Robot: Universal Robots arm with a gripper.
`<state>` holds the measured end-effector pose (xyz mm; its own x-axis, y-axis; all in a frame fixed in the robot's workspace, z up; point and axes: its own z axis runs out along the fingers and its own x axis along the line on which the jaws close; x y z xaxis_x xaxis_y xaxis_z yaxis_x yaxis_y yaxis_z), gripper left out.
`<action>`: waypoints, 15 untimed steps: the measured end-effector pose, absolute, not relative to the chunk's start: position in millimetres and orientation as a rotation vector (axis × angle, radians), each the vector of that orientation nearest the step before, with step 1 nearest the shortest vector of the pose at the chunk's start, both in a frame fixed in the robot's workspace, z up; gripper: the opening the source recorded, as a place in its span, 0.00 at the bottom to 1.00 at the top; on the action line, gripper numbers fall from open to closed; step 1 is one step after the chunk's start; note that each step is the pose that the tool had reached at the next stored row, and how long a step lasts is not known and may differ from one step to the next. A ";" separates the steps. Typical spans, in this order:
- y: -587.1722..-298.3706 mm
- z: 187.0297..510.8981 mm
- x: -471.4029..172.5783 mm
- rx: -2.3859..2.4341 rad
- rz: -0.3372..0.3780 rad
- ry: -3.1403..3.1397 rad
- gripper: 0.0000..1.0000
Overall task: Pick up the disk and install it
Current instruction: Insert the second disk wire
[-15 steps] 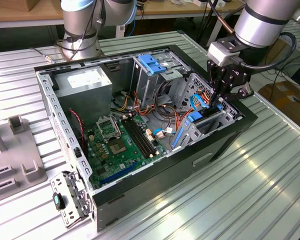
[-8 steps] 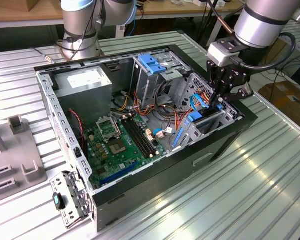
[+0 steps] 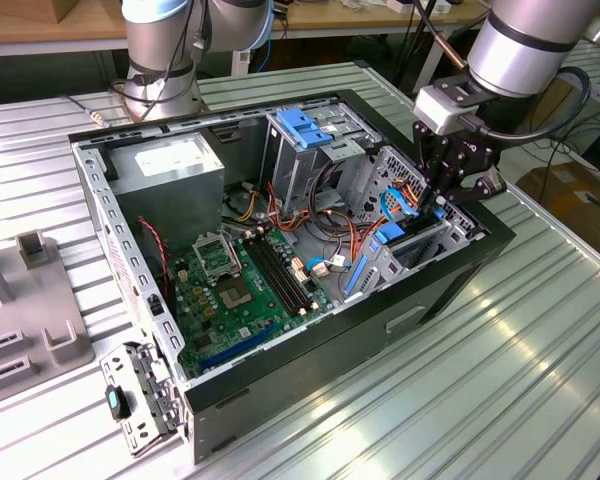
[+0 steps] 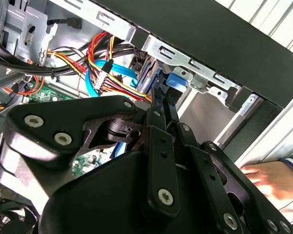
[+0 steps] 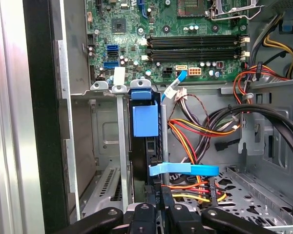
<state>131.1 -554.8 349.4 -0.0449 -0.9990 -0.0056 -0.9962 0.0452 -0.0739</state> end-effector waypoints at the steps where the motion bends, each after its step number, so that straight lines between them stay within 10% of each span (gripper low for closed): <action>1: -554.8 349.1 130.8 -2.132 -0.076 2.230 0.17; 15: -554.8 346.7 130.1 -2.132 -0.076 2.230 0.17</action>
<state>130.1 -554.8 346.7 -0.0449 -0.9990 -0.0058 -0.9962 0.0452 -0.0738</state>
